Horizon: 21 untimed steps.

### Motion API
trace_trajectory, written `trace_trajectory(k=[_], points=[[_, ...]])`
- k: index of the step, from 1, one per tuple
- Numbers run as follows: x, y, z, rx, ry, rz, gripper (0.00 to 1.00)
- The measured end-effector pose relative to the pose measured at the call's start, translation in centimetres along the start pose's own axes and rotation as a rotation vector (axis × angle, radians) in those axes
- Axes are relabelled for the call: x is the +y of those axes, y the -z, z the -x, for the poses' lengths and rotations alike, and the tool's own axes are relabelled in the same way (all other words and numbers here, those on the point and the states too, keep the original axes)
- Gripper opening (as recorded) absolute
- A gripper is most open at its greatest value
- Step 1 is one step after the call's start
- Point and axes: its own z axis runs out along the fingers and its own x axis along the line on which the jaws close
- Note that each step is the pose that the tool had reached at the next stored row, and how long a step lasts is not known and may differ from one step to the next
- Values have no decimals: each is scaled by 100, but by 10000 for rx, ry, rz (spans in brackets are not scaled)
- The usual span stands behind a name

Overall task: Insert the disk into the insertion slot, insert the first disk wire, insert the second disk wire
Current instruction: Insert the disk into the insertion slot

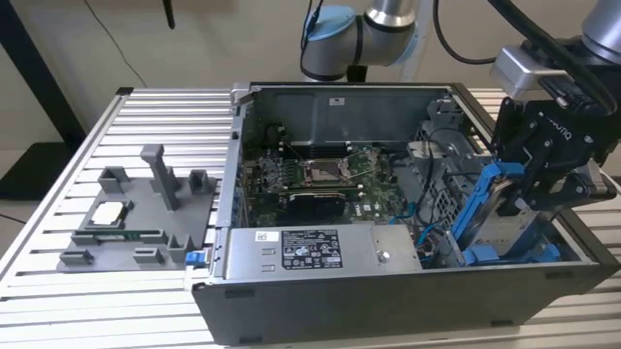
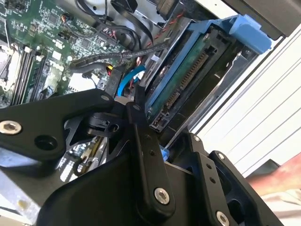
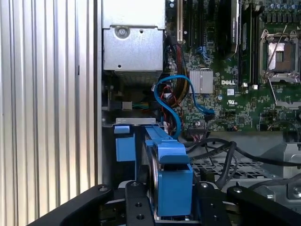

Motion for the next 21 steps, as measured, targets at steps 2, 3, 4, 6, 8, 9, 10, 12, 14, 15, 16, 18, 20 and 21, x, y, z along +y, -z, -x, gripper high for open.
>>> trace_trajectory(k=[2,3,4,6,8,9,10,12,14,15,16,18,20,21], points=[[0,2,0,-4,0,0,41],[0,3,0,-2,0,1,41],[1,5,-1,-3,0,0,40],[1,6,-1,-5,-1,1,37],[1,4,0,-13,0,1,35],[1,4,-1,-14,0,1,35],[1,4,-2,-14,-1,2,35],[0,2,-2,-23,1,3,35],[-1,-4,-2,-36,4,4,41],[-1,-1,-4,-25,3,3,41],[-1,1,-5,-20,2,3,41],[0,3,-5,-15,0,4,49],[1,3,-5,-13,0,4,46],[1,5,-5,-11,0,4,39]])
